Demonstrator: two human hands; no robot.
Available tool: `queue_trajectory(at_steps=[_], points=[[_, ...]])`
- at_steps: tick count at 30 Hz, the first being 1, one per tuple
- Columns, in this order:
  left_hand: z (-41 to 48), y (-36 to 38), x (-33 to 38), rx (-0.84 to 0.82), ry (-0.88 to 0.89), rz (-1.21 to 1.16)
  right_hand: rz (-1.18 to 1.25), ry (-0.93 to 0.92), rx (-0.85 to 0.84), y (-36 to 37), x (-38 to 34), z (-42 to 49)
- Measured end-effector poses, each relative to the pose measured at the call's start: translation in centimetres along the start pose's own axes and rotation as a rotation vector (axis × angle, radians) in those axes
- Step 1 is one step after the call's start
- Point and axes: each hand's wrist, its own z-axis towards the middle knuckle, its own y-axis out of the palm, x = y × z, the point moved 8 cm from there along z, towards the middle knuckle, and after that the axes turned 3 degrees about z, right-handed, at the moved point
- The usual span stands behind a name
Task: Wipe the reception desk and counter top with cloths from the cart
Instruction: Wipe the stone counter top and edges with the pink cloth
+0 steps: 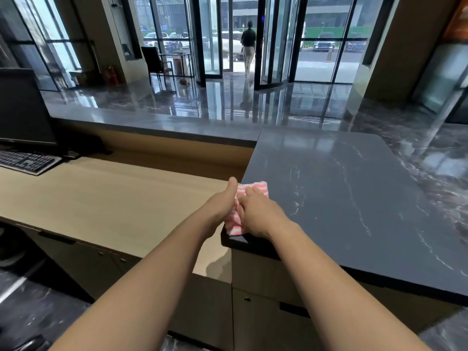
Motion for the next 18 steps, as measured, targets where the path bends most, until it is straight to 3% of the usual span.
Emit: queue_trajectory(at_steps=[18], points=[[17.2,0.2,7.5,-0.135,0.026,0.026,0.029,0.172,0.075,-2.4,8.0,16.3]])
